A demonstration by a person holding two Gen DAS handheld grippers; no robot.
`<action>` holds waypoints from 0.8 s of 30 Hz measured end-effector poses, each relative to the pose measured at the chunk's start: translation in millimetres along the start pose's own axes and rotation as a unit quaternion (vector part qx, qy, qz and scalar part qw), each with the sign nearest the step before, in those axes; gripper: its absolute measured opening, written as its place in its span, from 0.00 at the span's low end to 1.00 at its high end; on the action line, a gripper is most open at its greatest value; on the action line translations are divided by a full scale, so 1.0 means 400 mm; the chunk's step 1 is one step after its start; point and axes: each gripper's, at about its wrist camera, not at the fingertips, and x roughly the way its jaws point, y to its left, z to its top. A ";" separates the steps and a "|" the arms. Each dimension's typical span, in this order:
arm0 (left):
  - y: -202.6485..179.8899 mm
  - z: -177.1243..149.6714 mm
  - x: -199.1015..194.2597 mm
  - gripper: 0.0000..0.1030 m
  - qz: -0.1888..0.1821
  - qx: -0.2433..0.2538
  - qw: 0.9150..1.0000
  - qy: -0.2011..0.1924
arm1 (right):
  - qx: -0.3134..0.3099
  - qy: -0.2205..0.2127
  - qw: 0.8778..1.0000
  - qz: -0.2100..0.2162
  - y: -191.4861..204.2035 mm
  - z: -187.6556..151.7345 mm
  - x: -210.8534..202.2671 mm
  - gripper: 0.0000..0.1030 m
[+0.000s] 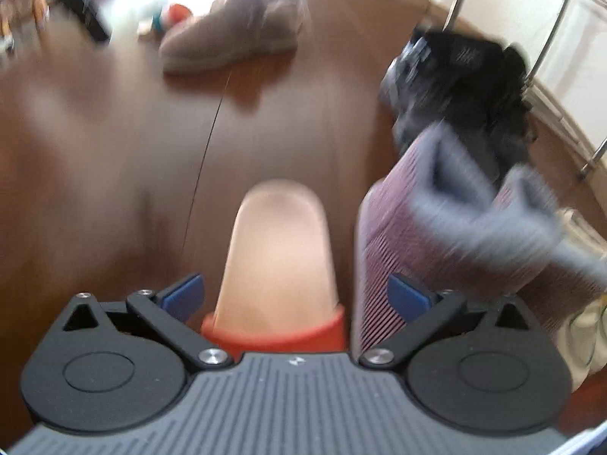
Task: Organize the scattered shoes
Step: 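Move both tools back toward the other striped sandal and brown slippers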
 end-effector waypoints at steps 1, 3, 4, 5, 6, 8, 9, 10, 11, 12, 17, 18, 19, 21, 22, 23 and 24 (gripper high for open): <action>0.021 0.010 -0.016 0.77 0.013 -0.002 1.000 -0.004 | 0.006 -0.008 1.000 0.007 -0.029 0.036 -0.020 0.66; 0.078 0.033 -0.050 0.78 0.041 0.004 0.999 -0.008 | 0.008 -0.016 1.000 -0.013 -0.057 0.085 -0.040 0.67; 0.120 0.048 -0.072 0.79 0.058 0.013 0.998 -0.011 | 0.007 -0.031 0.999 -0.011 -0.076 0.136 -0.066 0.70; 0.149 0.055 -0.085 0.83 0.071 0.019 0.997 -0.017 | 0.010 -0.039 0.999 -0.007 -0.088 0.164 -0.072 0.75; 0.185 0.057 -0.091 0.93 0.084 0.027 0.996 -0.029 | 0.019 -0.051 0.998 -0.001 -0.098 0.210 -0.089 0.89; 0.264 0.046 -0.064 0.95 0.103 0.052 0.993 -0.041 | 0.047 -0.081 0.995 0.031 -0.099 0.328 -0.123 0.94; 0.291 0.036 -0.038 0.95 0.104 0.062 0.992 -0.040 | 0.054 -0.087 0.993 0.055 -0.088 0.379 -0.126 0.94; 0.317 0.027 -0.011 0.94 0.104 0.073 0.991 -0.039 | 0.058 -0.090 0.992 0.068 -0.074 0.411 -0.123 0.96; 0.336 0.017 0.011 0.94 0.105 0.080 0.990 -0.039 | 0.062 -0.091 0.990 0.082 -0.057 0.445 -0.120 0.97; 0.368 0.001 0.055 0.94 0.099 0.092 0.990 -0.043 | 0.068 -0.089 0.988 0.102 -0.017 0.494 -0.108 0.98; 0.504 0.005 0.249 0.94 0.042 0.138 0.987 -0.071 | 0.119 -0.045 0.983 0.133 0.139 0.566 -0.015 0.99; 0.535 0.021 0.291 0.94 0.023 0.146 0.986 -0.073 | 0.149 -0.022 0.979 0.137 0.182 0.566 0.021 0.99; 0.570 0.040 0.336 0.94 0.004 0.155 0.985 -0.076 | 0.168 -0.002 0.976 0.140 0.204 0.567 0.058 0.99; 0.642 0.085 0.430 0.94 -0.030 0.173 0.981 -0.077 | 0.176 0.040 0.975 0.133 0.258 0.562 0.122 0.99; 0.675 0.107 0.478 0.94 -0.045 0.178 0.980 -0.077 | 0.171 0.050 0.976 0.127 0.284 0.579 0.155 0.99; 0.692 0.118 0.504 0.94 -0.056 0.177 0.980 -0.075 | 0.166 0.059 0.977 0.121 0.310 0.595 0.188 0.99; 0.714 0.139 0.542 0.94 -0.073 0.174 0.980 -0.069 | 0.161 0.068 0.978 0.115 0.336 0.612 0.219 0.99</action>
